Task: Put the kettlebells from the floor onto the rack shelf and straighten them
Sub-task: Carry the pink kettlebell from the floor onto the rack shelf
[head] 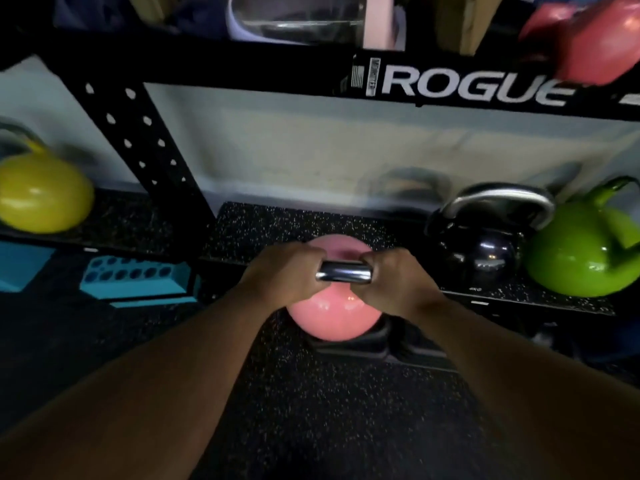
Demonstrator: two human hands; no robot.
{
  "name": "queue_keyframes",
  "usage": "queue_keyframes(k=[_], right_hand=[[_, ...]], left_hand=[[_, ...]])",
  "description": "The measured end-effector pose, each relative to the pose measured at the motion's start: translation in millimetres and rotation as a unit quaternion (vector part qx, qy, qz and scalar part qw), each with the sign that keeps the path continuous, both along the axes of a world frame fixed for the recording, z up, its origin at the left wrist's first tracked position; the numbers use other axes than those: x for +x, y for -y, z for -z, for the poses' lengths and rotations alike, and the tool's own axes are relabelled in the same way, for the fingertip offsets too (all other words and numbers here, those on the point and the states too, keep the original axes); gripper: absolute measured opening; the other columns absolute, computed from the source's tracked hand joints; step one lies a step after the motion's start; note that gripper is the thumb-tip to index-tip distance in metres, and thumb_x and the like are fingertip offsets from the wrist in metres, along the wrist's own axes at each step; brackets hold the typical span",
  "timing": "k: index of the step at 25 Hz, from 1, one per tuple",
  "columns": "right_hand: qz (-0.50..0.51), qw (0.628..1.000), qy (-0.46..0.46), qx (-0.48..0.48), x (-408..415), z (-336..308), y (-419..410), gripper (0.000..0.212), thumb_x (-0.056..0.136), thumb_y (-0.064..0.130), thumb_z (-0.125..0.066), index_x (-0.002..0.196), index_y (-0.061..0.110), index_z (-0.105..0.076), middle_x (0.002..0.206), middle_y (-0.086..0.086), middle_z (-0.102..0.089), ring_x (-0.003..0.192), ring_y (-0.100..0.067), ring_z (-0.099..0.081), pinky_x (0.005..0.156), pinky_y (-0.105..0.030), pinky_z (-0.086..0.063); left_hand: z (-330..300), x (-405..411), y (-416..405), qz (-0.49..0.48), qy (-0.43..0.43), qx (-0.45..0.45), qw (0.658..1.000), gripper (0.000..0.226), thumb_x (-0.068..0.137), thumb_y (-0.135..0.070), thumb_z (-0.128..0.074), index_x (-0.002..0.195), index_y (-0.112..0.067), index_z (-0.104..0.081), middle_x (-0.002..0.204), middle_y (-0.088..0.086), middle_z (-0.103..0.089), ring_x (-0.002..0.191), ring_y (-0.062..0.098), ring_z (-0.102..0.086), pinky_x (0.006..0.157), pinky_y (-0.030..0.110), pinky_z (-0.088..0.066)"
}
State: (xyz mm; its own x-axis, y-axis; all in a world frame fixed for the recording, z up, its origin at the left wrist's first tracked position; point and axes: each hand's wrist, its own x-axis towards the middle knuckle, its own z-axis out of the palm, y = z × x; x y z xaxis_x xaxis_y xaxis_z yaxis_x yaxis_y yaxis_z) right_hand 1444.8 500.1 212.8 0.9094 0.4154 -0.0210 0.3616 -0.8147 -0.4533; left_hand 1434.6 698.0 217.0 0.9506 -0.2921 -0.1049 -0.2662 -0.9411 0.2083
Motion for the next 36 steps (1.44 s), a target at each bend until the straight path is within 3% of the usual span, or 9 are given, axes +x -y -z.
queue_keyframes(k=[4,8,14,16,20,23,29,32,36], right_hand=[[0.055,0.998,0.038,0.007,64.3,-4.0,-35.9,0.019,0.077,0.022,-0.067,0.094,0.017,-0.074,0.087,-0.011,-0.076,0.085,-0.030,-0.070,0.067,-0.019,-0.038],[0.047,0.999,0.012,0.023,108.2,-3.1,-65.4,0.024,0.081,0.018,-0.067,0.105,0.014,-0.072,0.090,-0.008,-0.075,0.072,-0.021,-0.063,0.060,-0.019,-0.039],[0.041,0.999,0.012,-0.002,154.6,-4.0,-84.5,0.023,0.082,0.020,-0.071,0.104,0.011,-0.069,0.087,-0.006,-0.069,0.065,-0.017,-0.057,0.050,-0.019,-0.037],[0.062,0.998,0.014,-0.011,173.2,-2.9,-89.1,0.026,0.082,0.022,-0.070,0.105,0.011,-0.068,0.094,-0.012,-0.071,0.077,-0.026,-0.064,0.059,-0.028,-0.048],[0.083,0.996,0.016,-0.024,201.9,3.0,-95.6,0.031,0.083,0.024,-0.066,0.111,0.012,-0.065,0.106,-0.018,-0.069,0.098,-0.035,-0.063,0.072,-0.032,-0.045],[0.082,0.996,-0.004,-0.021,211.6,7.8,-98.3,0.031,0.085,0.025,-0.066,0.114,0.014,-0.063,0.107,-0.018,-0.067,0.097,-0.035,-0.064,0.076,-0.037,-0.052],[0.095,0.995,0.004,-0.006,213.2,14.0,-97.2,0.027,0.085,0.027,-0.064,0.109,0.015,-0.063,0.104,-0.018,-0.068,0.094,-0.036,-0.064,0.069,-0.033,-0.046],[0.080,0.995,-0.011,-0.053,213.0,7.4,-97.6,0.037,0.086,0.028,-0.062,0.120,0.017,-0.054,0.117,-0.016,-0.060,0.109,-0.037,-0.057,0.086,-0.043,-0.051],[0.022,0.992,0.023,-0.118,189.5,-26.1,-109.6,0.081,0.068,0.026,-0.060,0.144,0.031,-0.031,0.146,-0.010,-0.034,0.139,-0.035,-0.025,0.114,-0.051,-0.025]], left_hand=[[-9.3,76.5,-30.7,0.018,0.072,0.021,0.997,0.022,0.085,-0.034,-0.068,0.100,-0.018,-0.069,0.091,0.005,-0.072,0.076,0.025,-0.064,0.063,0.028,-0.040],[-4.0,117.5,-56.4,-0.008,0.067,-0.008,0.998,0.023,0.084,-0.030,-0.071,0.103,-0.018,-0.067,0.092,0.005,-0.071,0.071,0.019,-0.054,0.063,0.027,-0.036],[6.6,155.2,-74.6,-0.063,0.048,-0.109,0.991,0.023,0.079,-0.021,-0.075,0.100,-0.013,-0.070,0.085,0.006,-0.069,0.071,0.024,-0.060,0.062,0.030,-0.041],[9.3,175.7,-71.1,-0.076,0.048,-0.135,0.987,0.024,0.079,-0.017,-0.075,0.101,-0.010,-0.070,0.084,0.006,-0.068,0.073,0.025,-0.062,0.065,0.030,-0.044],[18.6,201.3,-68.8,-0.114,0.054,-0.134,0.983,0.024,0.081,-0.018,-0.073,0.102,-0.011,-0.068,0.092,0.013,-0.071,0.085,0.031,-0.068,0.076,0.035,-0.054],[21.3,208.3,-72.6,-0.128,0.049,-0.147,0.980,0.022,0.084,-0.021,-0.071,0.104,-0.013,-0.067,0.090,0.011,-0.067,0.084,0.030,-0.065,0.071,0.030,-0.048],[20.4,206.8,-71.4,-0.133,0.048,-0.143,0.980,0.025,0.084,-0.022,-0.070,0.107,-0.012,-0.065,0.085,0.006,-0.060,0.084,0.029,-0.065,0.068,0.029,-0.040],[16.4,199.9,-69.3,-0.140,0.050,-0.132,0.980,0.028,0.087,-0.022,-0.068,0.110,-0.009,-0.059,0.097,0.013,-0.063,0.089,0.031,-0.065,0.071,0.034,-0.049],[12.3,154.0,-93.1,-0.124,0.052,-0.131,0.982,0.053,0.087,-0.021,-0.069,0.132,-0.012,-0.044,0.122,0.013,-0.057,0.106,0.029,-0.062,0.086,0.044,-0.055]])
